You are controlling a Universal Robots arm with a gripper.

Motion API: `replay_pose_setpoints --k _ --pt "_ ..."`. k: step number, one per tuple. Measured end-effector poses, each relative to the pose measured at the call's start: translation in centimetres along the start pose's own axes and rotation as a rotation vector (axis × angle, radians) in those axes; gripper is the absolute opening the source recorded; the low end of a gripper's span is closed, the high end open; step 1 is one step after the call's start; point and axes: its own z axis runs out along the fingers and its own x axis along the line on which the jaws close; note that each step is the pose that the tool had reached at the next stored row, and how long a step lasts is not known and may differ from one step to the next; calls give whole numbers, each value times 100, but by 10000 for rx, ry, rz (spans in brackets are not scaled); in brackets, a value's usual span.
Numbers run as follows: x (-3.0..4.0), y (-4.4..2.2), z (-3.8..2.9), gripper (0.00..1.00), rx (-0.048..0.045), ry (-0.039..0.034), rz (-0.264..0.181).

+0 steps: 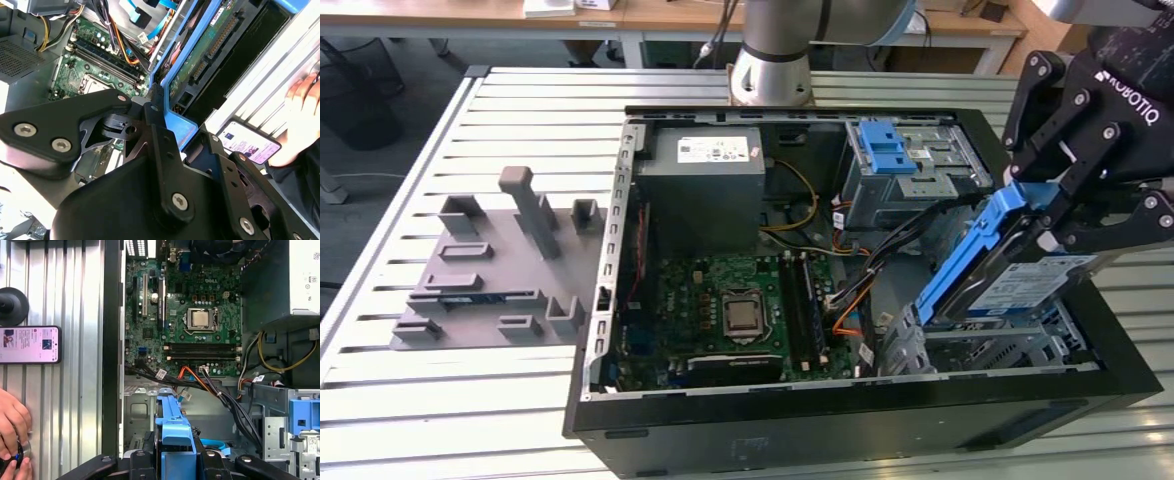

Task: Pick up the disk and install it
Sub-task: 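Insert the disk into the insertion slot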

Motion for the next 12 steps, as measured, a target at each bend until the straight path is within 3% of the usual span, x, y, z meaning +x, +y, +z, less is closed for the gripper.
replay_pose_setpoints --k 12 --pt "10 -3 37 37 0 0 0"
